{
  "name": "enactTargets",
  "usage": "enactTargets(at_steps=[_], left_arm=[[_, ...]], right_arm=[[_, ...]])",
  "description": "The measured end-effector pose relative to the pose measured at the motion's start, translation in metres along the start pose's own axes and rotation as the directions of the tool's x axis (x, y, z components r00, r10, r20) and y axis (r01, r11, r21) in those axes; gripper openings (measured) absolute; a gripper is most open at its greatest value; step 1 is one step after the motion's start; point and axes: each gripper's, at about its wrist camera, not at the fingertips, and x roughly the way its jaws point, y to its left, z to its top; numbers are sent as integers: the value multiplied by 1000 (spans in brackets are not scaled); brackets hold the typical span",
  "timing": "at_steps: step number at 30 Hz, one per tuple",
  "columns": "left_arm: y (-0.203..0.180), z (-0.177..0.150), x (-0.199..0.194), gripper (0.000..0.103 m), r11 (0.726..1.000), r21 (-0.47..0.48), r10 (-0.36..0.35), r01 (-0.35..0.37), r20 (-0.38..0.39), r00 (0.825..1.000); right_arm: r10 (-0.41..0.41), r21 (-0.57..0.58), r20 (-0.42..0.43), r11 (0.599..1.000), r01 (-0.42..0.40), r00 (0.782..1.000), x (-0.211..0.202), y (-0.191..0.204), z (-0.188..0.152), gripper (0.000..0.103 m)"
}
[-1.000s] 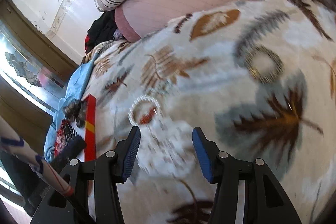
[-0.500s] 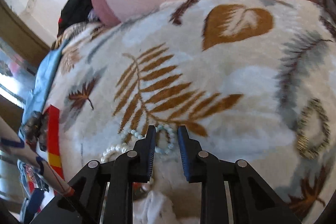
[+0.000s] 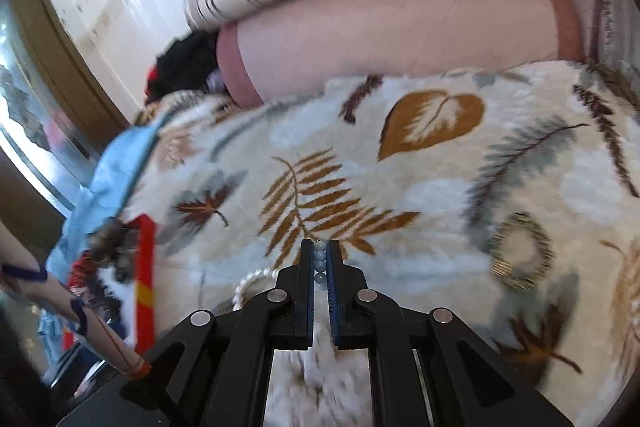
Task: Organize jewelry
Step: 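Grasp the white red-dotted scrunchie with the left tool while the right tool grasps the pale bead bracelet, then carry the white scrunchie with the left tool while the right tool carries the bead bracelet to the box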
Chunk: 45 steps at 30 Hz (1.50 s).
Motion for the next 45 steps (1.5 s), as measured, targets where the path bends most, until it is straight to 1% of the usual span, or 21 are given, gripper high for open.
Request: enactTargets(at_steps=[2,4,5,7,10,11,12,14,16,20,22,23,25,26,27,29,32,37,41,44,45], left_arm=[[-5,-3,2,49,1000,13,-9,9,-9,1000],[-10,-5,3,51,999,26,-25,25,-19,1000],[-14,-8,5,53,998,34,-54,55,-37,998],[-21,-12,6,54,995,49,-84,87,-54,995],[-35,-16,7,66,989,58,-130,135,-74,989],[-41,-17,9,73,989,57,-130,135,-82,988],[-47,-17,11,79,990,60,-122,128,-93,988],[-58,-16,18,83,992,56,-109,116,-114,987],[-72,-15,31,83,992,56,-106,114,-138,985],[-100,-20,65,83,993,103,-39,60,-198,980],[-119,-26,79,83,985,170,26,7,-196,980],[-124,-28,84,83,982,188,37,0,-196,980],[-130,-35,100,58,973,224,109,-60,-214,971],[-128,-36,105,41,970,229,135,-82,-225,965],[-123,-38,107,35,974,207,140,-93,-229,963],[-113,-35,98,18,983,163,112,-79,-200,973],[-101,-30,77,17,987,132,108,-87,-160,981],[-92,-27,23,17,990,131,64,-49,-112,992],[-85,-34,-19,18,987,151,66,-53,-79,995],[-73,-46,-45,18,989,127,77,-70,-51,996],[-68,-52,-52,18,992,100,82,-78,-38,996]], right_arm=[[38,24,28,999,-39,999,-30,-7,-9,6],[56,59,49,996,-59,997,-56,-19,-23,6],[68,78,53,994,-72,996,-63,-25,-30,6],[96,123,55,987,-102,994,-75,-39,-47,6],[119,183,49,975,-126,992,-74,-59,-64,6],[123,198,40,972,-129,992,-72,-65,-66,6],[130,215,36,967,-134,991,-70,-70,-66,6],[138,241,43,960,-145,989,-69,-80,-66,6],[146,244,47,958,-153,988,-70,-84,-65,6],[158,260,58,951,-168,986,-75,-91,-64,6],[167,267,67,947,-179,984,-78,-94,-63,7],[172,266,70,946,-185,983,-79,-94,-63,7],[173,258,77,948,-187,982,-83,-94,-62,7],[168,252,80,950,-183,982,-84,-93,-62,7],[169,247,80,952,-184,982,-84,-92,-62,7],[178,244,76,951,-191,981,-83,-90,-62,7],[186,226,68,954,-197,980,-82,-84,-63,7],[200,179,60,962,-208,978,-84,-67,-69,7],[222,134,51,965,-227,974,-91,-46,-79,7],[246,95,41,964,-249,968,-98,-27,-91,7],[241,78,39,967,-244,970,-100,-20,-95,7]])
